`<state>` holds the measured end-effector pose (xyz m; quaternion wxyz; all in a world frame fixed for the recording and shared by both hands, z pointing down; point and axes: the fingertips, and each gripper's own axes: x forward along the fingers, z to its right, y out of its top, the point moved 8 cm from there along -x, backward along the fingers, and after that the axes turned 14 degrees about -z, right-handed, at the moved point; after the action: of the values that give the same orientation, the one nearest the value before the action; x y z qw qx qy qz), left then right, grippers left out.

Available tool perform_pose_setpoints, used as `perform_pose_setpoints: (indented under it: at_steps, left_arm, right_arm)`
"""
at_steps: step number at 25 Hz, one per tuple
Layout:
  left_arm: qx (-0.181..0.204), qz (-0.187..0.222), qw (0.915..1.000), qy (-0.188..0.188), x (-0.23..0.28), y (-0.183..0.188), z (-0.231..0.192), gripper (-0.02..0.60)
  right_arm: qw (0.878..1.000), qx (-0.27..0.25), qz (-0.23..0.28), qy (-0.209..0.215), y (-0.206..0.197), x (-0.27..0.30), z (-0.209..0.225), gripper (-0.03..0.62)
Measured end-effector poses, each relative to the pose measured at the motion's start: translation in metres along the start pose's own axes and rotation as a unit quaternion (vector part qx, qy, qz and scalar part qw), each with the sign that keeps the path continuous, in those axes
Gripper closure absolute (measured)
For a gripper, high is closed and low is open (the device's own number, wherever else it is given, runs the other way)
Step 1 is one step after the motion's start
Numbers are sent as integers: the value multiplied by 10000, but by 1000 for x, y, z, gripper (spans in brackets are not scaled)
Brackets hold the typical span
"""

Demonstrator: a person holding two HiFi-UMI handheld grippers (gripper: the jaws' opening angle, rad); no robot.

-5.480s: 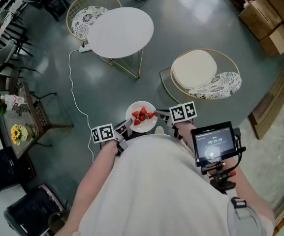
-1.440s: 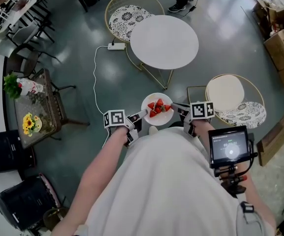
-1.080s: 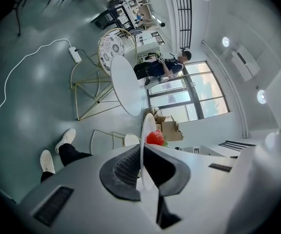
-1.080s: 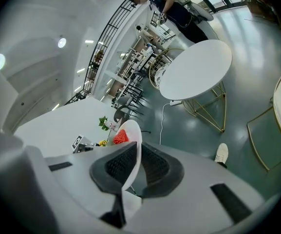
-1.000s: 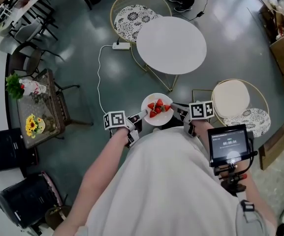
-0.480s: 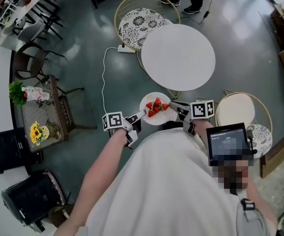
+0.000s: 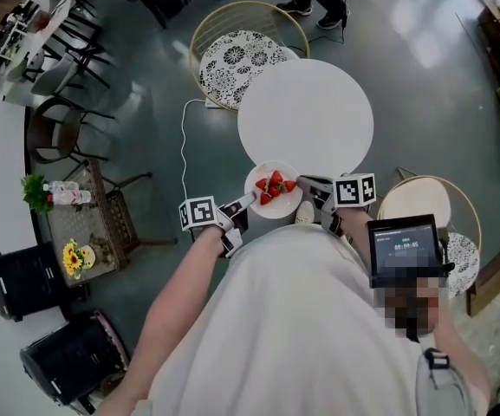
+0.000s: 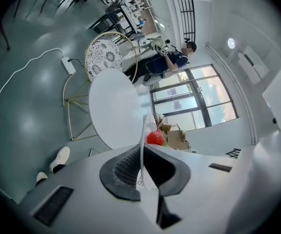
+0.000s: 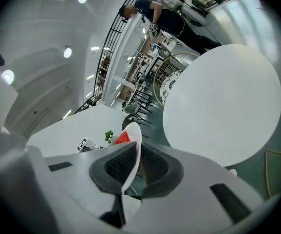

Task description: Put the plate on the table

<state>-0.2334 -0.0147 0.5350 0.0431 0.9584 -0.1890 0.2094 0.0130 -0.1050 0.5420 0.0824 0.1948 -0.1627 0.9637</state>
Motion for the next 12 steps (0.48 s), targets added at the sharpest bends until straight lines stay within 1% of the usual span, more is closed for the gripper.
perform_pose_setpoints:
  at_steps: [5,12]
  left_arm:
    - [147,-79,9997,168,2,14,1,568]
    - [163,-212,9991,339,11,19,-2,568]
  right_arm:
    - [9999,38,165,6,6,3,7,568]
    - [9997,169,195,-37,2,0,13,568]
